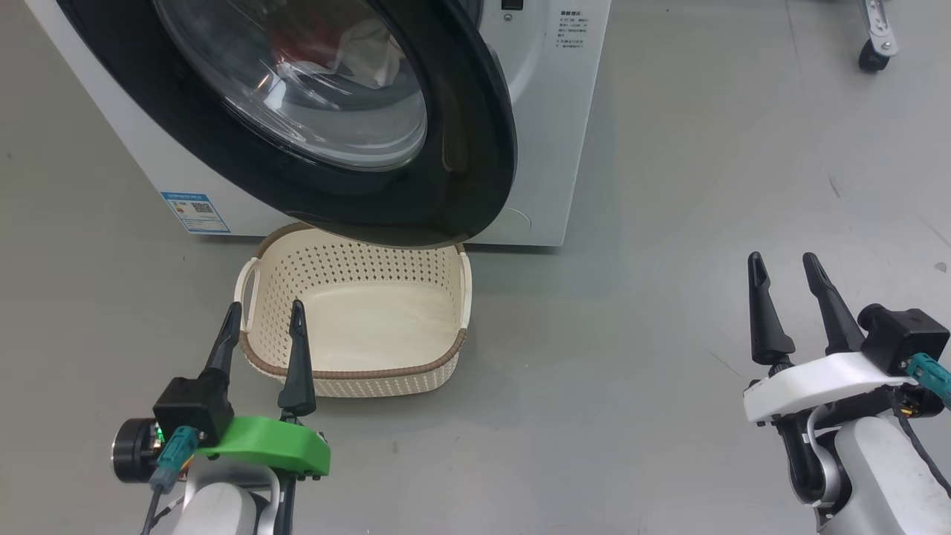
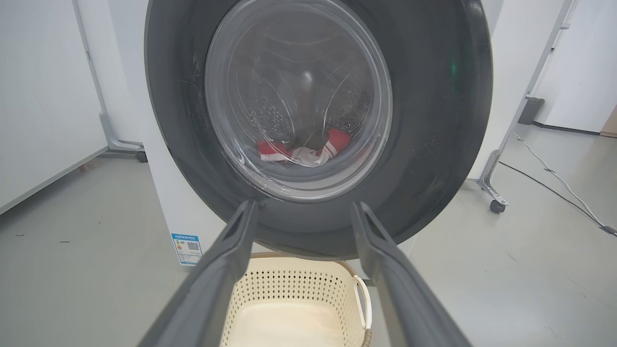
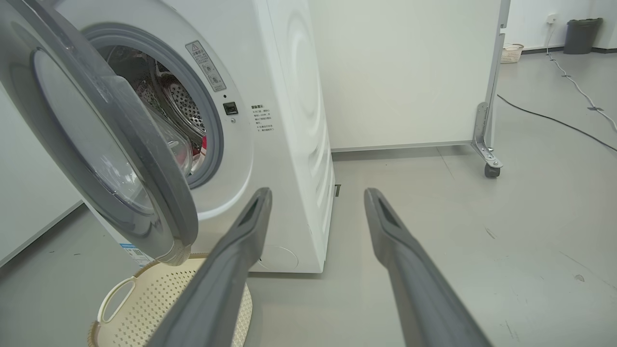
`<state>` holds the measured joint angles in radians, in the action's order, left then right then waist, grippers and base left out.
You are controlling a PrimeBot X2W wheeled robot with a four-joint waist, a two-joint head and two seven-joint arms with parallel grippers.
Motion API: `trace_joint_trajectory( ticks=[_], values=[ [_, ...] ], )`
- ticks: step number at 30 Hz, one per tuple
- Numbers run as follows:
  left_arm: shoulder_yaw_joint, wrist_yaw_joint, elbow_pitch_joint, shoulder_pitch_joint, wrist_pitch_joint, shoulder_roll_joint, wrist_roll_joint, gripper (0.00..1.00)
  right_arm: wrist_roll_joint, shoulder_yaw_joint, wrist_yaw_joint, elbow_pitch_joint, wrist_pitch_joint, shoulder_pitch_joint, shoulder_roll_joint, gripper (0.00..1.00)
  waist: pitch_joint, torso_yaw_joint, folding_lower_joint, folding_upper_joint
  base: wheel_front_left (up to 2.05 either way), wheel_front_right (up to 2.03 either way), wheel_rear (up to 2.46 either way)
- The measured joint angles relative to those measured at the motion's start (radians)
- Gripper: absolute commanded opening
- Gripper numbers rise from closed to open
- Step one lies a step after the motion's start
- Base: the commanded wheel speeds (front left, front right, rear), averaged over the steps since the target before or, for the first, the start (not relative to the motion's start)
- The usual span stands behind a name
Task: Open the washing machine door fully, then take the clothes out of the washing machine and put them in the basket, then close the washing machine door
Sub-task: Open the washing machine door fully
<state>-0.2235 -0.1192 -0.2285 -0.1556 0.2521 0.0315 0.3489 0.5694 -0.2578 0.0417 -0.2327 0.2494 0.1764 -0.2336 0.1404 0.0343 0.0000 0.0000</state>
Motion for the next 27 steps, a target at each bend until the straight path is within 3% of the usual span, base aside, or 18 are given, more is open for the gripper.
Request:
trace_joint_trajectory(
  ticks=[8, 9, 10, 11, 17, 27],
  values=[
    [-0.001, 0.0, 0.002, 0.002, 0.0, 0.0, 0.0, 1.0, -0.002, 0.012, 0.001, 0.009, 0.0, -0.001, 0.007, 1.0, 0.003, 0.002, 0.0, 0.0, 0.0, 0.0, 0.0],
    [-0.001, 0.0, 0.002, 0.002, 0.0, 0.0, 0.0, 1.0, -0.002, 0.015, 0.001, 0.016, 0.001, -0.001, 0.009, 0.92, 0.005, 0.003, 0.0, 0.0, 0.0, 0.0, 0.0],
    [-0.001, 0.0, 0.003, 0.002, 0.0, 0.0, 0.0, 1.0, -0.002, 0.016, 0.003, 0.019, 0.002, -0.001, 0.009, 0.22, 0.006, 0.003, 0.0, 0.0, 0.0, 0.0, 0.0],
    [-0.001, 0.0, 0.004, 0.002, 0.0, 0.0, 0.0, 1.0, -0.001, 0.019, 0.005, 0.024, 0.003, -0.001, 0.009, 0.0, 0.007, 0.003, 0.0, 0.0, 0.0, 0.0, 0.0],
    [-0.017, 0.0, 0.012, 0.002, 0.0, 0.001, -0.008, 1.0, 0.026, 0.027, 0.026, 0.048, 0.002, 0.002, -0.002, 0.0, 0.032, 0.009, 0.0, 0.0, 0.0, 0.0, 0.0],
    [-0.078, 0.0, 0.019, -0.008, 0.0, 0.002, -0.014, 1.0, 0.233, 0.087, 0.06, 0.085, -0.094, 0.091, 0.009, 0.0, 0.087, 0.04, 0.0001, 0.0, 0.0, 0.0, 0.0]
  ],
)
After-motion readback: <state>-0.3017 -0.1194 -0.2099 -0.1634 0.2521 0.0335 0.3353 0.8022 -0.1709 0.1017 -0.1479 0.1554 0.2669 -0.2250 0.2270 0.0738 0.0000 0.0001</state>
